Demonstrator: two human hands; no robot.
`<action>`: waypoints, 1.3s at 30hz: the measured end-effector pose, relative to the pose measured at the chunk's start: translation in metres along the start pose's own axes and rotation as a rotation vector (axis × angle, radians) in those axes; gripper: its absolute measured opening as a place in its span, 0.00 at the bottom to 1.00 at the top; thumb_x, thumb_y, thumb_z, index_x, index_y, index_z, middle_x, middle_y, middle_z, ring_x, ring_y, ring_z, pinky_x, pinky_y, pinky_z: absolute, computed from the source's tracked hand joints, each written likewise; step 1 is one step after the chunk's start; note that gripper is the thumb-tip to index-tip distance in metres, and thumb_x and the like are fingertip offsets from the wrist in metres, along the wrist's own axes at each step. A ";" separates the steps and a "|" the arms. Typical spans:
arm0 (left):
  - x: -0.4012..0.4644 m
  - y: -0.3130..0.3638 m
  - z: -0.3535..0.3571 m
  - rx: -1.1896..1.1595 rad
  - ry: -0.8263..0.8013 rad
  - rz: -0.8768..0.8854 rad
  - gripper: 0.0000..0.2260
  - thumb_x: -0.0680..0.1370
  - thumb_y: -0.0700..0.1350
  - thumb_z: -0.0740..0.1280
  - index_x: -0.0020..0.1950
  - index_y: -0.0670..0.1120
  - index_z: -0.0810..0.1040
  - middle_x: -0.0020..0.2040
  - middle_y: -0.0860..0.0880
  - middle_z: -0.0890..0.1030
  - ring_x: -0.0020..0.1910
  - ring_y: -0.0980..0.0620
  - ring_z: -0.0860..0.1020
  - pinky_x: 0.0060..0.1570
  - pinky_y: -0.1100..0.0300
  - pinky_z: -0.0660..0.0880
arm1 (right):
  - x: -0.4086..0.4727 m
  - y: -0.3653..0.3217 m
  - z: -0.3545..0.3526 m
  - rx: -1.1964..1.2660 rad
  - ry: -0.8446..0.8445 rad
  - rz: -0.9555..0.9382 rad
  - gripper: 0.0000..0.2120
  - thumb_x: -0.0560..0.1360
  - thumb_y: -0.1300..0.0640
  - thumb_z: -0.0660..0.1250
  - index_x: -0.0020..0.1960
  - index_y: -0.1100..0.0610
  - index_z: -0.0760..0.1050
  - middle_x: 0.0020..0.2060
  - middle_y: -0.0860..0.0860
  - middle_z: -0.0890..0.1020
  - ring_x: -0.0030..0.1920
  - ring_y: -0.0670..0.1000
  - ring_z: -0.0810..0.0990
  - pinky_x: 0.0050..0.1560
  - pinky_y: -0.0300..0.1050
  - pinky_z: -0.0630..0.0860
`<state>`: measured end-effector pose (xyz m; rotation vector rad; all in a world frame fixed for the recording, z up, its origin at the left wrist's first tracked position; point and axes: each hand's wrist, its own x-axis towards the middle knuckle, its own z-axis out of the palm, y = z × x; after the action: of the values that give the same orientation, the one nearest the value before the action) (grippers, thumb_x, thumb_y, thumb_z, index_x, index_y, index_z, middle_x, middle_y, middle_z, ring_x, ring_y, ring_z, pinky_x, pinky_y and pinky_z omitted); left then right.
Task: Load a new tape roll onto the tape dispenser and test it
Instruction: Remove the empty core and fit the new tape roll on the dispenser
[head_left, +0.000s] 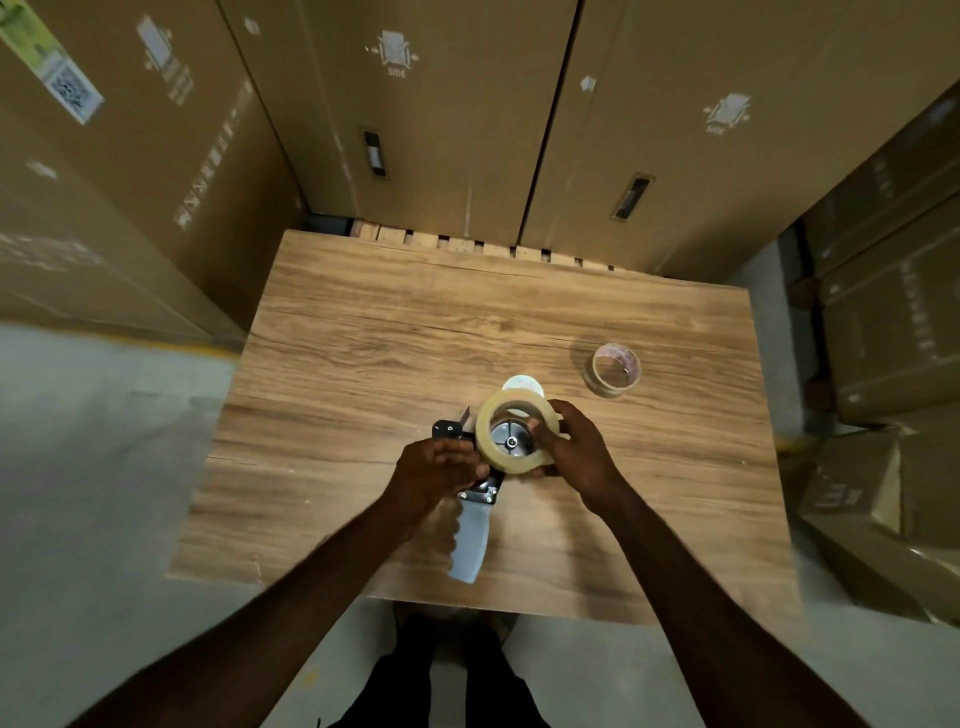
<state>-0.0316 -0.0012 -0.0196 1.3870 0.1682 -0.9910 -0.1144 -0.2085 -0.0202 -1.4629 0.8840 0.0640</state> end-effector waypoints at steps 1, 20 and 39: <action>0.001 -0.001 0.001 0.069 0.012 0.052 0.17 0.68 0.27 0.75 0.55 0.33 0.79 0.47 0.36 0.85 0.41 0.50 0.86 0.40 0.62 0.82 | 0.000 0.000 0.000 0.008 -0.001 0.002 0.15 0.82 0.54 0.73 0.67 0.53 0.79 0.54 0.57 0.84 0.44 0.48 0.88 0.34 0.49 0.86; 0.020 -0.026 0.010 1.178 0.117 0.525 0.13 0.74 0.39 0.67 0.58 0.46 0.81 0.57 0.49 0.83 0.53 0.48 0.80 0.46 0.59 0.72 | 0.011 0.025 0.003 0.018 0.013 0.062 0.16 0.84 0.51 0.69 0.70 0.52 0.80 0.60 0.57 0.83 0.59 0.62 0.86 0.39 0.55 0.88; 0.032 -0.016 0.014 1.252 0.114 0.539 0.06 0.74 0.42 0.64 0.48 0.49 0.78 0.42 0.49 0.83 0.41 0.48 0.80 0.37 0.61 0.65 | 0.013 0.025 -0.002 0.020 0.024 0.107 0.14 0.85 0.53 0.68 0.68 0.53 0.83 0.59 0.58 0.87 0.58 0.63 0.88 0.47 0.61 0.89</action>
<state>-0.0290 -0.0264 -0.0487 2.4248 -0.8490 -0.5050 -0.1200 -0.2118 -0.0480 -1.3998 0.9800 0.1169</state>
